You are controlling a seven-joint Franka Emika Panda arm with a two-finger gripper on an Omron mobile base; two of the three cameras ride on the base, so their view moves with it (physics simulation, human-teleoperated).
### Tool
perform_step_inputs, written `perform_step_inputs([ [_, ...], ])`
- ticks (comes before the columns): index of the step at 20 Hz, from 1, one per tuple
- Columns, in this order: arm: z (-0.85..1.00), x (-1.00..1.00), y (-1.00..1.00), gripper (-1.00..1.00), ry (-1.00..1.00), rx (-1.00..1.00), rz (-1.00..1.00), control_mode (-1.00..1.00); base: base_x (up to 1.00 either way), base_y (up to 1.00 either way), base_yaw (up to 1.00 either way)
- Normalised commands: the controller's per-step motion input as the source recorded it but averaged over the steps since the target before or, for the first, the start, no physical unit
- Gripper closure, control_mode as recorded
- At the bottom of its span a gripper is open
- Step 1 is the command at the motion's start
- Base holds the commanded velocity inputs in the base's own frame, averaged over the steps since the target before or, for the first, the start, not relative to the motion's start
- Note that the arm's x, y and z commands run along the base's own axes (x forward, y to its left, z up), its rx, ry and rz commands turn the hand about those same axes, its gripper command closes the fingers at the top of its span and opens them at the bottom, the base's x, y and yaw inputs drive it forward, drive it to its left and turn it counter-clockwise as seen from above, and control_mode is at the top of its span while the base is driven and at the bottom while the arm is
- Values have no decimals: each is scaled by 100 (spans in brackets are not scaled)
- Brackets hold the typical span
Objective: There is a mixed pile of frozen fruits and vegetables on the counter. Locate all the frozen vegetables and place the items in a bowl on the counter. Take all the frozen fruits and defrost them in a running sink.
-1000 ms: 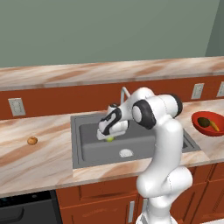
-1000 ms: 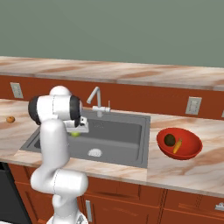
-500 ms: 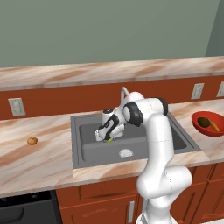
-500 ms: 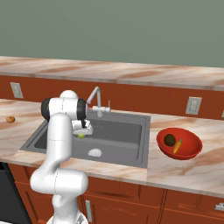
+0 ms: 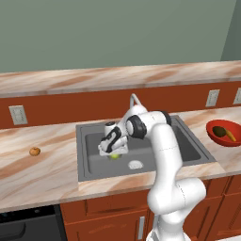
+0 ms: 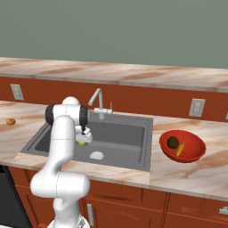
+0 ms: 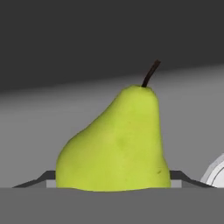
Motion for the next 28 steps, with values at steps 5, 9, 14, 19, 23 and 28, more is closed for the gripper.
perform_step_inputs([
  [5,-36,15,0,100,14,0,-9,-100,0,0,0],
  [9,-25,3,0,-100,11,0,-5,-100,0,0,0],
  [14,-4,-2,2,-100,0,0,-2,-100,0,0,0],
  [19,21,-27,7,-100,1,-7,-5,-100,0,0,0],
  [23,38,-49,4,-100,0,-11,-8,-100,0,0,0],
  [28,50,-58,2,-100,-3,-6,-9,-100,0,0,0],
])
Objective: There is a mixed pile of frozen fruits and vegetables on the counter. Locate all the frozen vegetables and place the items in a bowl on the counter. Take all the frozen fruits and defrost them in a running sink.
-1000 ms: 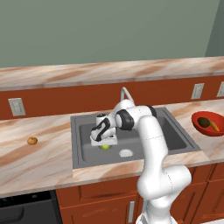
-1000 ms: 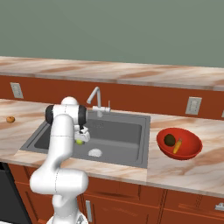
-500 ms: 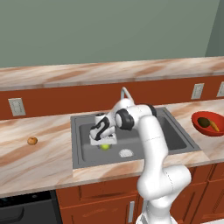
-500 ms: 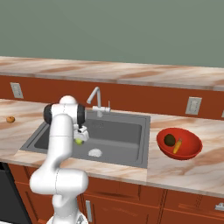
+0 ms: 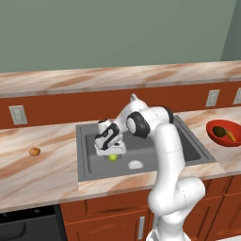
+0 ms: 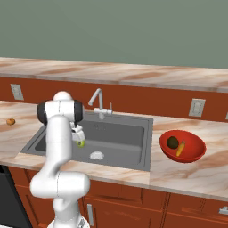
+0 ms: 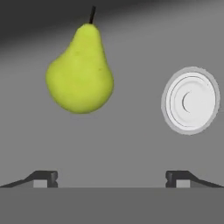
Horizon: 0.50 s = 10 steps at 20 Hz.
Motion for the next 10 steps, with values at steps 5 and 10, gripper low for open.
perform_step_inputs([
  [5,72,-45,16,-100,-13,0,-6,-100,0,0,0],
  [10,57,-25,19,-100,-10,0,0,-100,0,0,0],
])
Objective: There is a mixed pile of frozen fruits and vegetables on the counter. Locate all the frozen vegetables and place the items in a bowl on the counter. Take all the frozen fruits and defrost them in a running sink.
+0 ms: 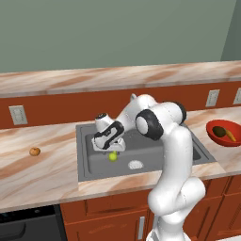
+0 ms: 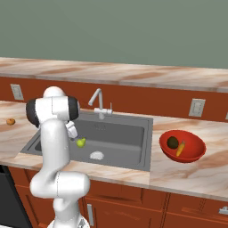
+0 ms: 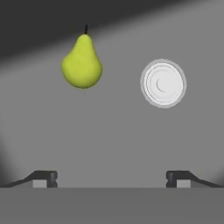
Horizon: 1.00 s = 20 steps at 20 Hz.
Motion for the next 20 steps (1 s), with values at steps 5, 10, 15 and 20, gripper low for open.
perform_step_inputs([
  [5,57,-29,21,-100,-9,0,0,-100,0,0,0],
  [10,54,-23,30,-100,-11,0,0,-100,0,0,0],
  [15,60,-12,32,-100,-12,2,0,-100,0,0,0],
  [20,50,5,25,-100,-4,7,-1,-100,0,0,0],
])
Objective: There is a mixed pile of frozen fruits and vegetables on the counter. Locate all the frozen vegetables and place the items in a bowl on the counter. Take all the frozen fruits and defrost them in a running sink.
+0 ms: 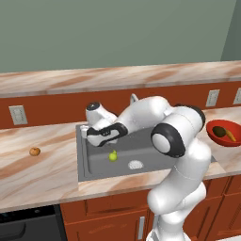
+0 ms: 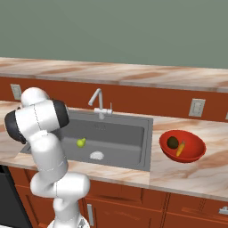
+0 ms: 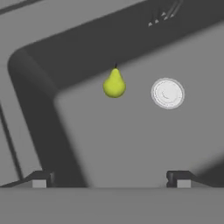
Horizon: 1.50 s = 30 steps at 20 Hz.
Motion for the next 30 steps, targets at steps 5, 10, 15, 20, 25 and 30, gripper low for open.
perform_step_inputs([
  [5,8,1,31,-100,1,4,0,-100,0,0,0],
  [10,6,14,75,-100,7,-13,10,-100,0,0,0],
  [15,35,24,56,-100,20,-9,18,-100,0,0,0],
  [20,36,30,55,-100,22,-8,15,-100,0,0,0],
  [25,11,27,65,-100,14,-13,14,-100,0,0,0],
  [30,-8,37,65,-100,4,-5,21,-100,0,0,0],
])
